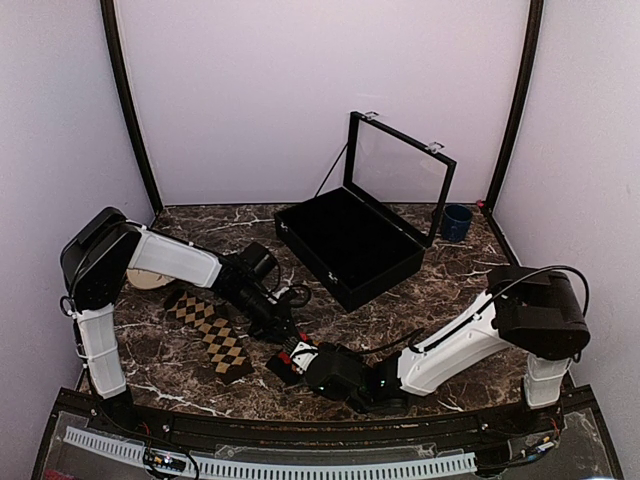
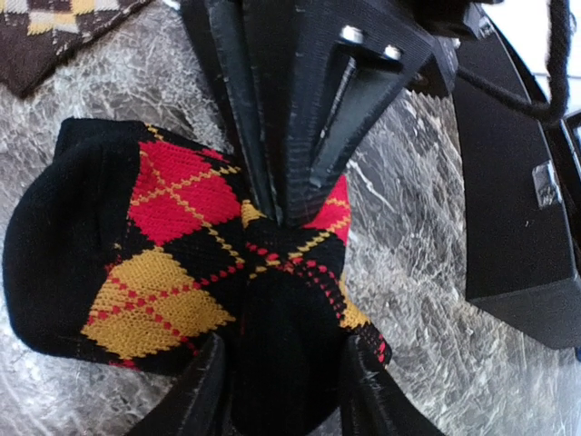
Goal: Roll the socks
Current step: Roll the sock at the center of the board.
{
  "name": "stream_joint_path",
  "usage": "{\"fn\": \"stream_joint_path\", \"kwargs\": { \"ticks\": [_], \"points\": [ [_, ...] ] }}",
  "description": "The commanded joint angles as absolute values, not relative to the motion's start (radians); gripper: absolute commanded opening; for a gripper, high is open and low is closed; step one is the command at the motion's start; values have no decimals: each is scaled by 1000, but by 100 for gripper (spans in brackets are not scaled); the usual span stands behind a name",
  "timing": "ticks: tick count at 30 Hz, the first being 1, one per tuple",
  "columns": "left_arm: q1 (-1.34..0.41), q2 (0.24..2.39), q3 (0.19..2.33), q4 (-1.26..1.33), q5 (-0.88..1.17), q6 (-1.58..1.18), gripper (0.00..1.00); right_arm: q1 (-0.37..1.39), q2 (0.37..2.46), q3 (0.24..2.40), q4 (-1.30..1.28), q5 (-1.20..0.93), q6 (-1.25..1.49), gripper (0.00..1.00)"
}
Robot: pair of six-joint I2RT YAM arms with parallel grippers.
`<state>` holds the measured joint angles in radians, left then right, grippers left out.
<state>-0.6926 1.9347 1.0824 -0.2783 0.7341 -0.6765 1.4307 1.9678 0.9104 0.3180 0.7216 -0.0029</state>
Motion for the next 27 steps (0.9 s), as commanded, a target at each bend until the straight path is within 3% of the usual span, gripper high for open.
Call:
{"fn": "stream_joint_path", "kwargs": {
  "ticks": [1, 19, 27],
  "points": [
    [-698, 1981, 1073, -357, 618, -659, 10, 1433, 1916, 911, 229, 696, 75, 43],
    [-698, 2034, 1085, -372, 605, -633, 9, 1429, 1606, 809, 117, 612, 330, 51],
    [-698, 2050, 1085, -382, 607, -612, 8, 1304, 1650, 791, 221, 362, 575, 52]
  ]
}}
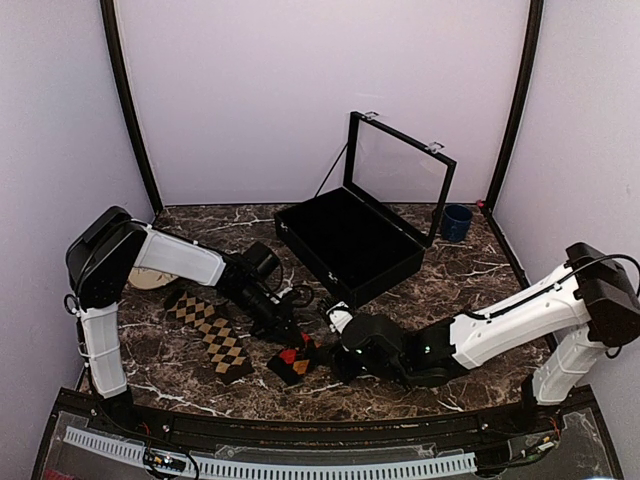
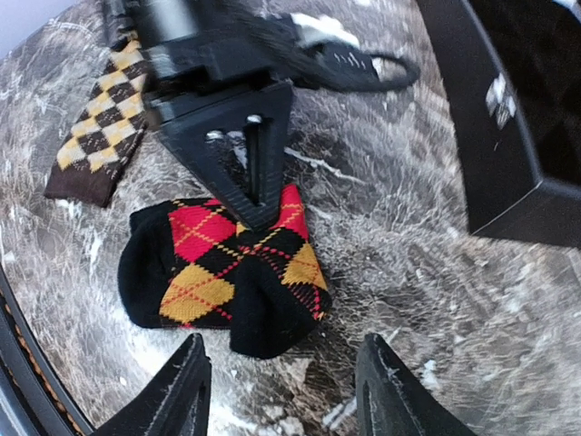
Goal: Roll the socks
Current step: Roll the sock at the center of the board.
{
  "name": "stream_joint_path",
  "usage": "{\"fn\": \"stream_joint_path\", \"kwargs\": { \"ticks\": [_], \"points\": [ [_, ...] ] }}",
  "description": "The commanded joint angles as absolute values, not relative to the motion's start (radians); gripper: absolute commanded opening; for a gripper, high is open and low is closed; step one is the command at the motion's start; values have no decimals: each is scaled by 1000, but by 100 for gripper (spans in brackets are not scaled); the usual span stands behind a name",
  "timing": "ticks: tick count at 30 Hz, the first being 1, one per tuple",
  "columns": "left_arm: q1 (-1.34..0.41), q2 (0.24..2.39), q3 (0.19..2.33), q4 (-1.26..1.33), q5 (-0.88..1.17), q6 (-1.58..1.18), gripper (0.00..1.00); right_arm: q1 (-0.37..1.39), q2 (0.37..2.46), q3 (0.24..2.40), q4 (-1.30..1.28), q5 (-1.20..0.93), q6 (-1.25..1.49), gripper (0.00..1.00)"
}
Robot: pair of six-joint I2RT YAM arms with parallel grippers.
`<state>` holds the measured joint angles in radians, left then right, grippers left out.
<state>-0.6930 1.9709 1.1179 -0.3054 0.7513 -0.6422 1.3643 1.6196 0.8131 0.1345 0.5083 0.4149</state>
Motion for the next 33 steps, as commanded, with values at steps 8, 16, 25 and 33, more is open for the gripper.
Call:
{"fn": "stream_joint_path", "kwargs": {
  "ticks": [8, 16, 25, 33],
  "points": [
    [-698, 2055, 1081, -396, 605, -599, 7, 1184, 1690, 693, 464, 141, 790, 52],
    [-698, 2055, 1072, -382, 614, -605, 6, 1158, 1766, 674, 569, 67, 912, 51],
    [-698, 2055, 1052, -366, 623, -606, 6, 1152, 1830, 653, 664, 53, 1036, 50],
    [-698, 2054, 1049, -349, 642, -615, 5, 1149, 1878, 623, 752, 66, 1134, 48]
  ]
}}
